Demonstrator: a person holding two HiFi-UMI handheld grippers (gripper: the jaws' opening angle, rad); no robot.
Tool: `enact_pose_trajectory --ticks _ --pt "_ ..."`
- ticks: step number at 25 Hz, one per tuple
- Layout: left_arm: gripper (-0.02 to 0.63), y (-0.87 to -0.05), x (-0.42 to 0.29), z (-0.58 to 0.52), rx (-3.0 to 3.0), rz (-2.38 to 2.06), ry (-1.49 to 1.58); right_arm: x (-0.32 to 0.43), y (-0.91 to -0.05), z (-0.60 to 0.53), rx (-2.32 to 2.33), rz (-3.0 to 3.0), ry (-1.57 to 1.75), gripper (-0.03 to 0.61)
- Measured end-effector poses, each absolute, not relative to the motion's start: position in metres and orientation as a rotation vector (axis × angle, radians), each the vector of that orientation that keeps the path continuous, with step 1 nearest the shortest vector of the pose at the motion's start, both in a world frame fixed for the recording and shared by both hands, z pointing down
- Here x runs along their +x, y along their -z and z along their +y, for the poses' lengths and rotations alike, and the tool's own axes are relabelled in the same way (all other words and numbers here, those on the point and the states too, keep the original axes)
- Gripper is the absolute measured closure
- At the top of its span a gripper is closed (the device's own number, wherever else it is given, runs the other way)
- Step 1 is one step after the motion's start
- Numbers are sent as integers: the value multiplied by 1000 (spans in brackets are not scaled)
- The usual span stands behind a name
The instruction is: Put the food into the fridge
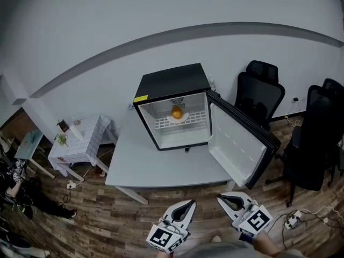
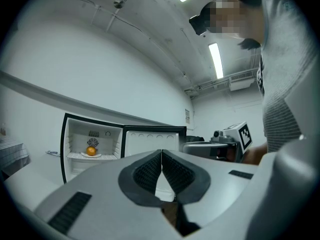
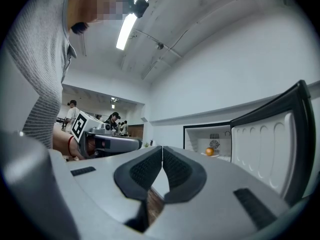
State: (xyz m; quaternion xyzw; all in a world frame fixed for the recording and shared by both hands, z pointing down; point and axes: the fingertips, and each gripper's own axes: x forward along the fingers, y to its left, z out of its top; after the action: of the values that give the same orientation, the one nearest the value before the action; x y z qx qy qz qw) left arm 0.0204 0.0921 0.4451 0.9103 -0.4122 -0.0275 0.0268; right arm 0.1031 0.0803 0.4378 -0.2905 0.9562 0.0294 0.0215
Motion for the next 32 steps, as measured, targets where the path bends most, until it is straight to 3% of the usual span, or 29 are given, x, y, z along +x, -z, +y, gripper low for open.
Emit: enact_pose_trajectory --ticks 16,32 --pt "603 -454 38 69 2831 -1284 23 118 -453 61 -883 2960 -54 566" --pt "603 -447 10 -34 2900 -1213 60 89 -453 -32 -953 2939 -44 566"
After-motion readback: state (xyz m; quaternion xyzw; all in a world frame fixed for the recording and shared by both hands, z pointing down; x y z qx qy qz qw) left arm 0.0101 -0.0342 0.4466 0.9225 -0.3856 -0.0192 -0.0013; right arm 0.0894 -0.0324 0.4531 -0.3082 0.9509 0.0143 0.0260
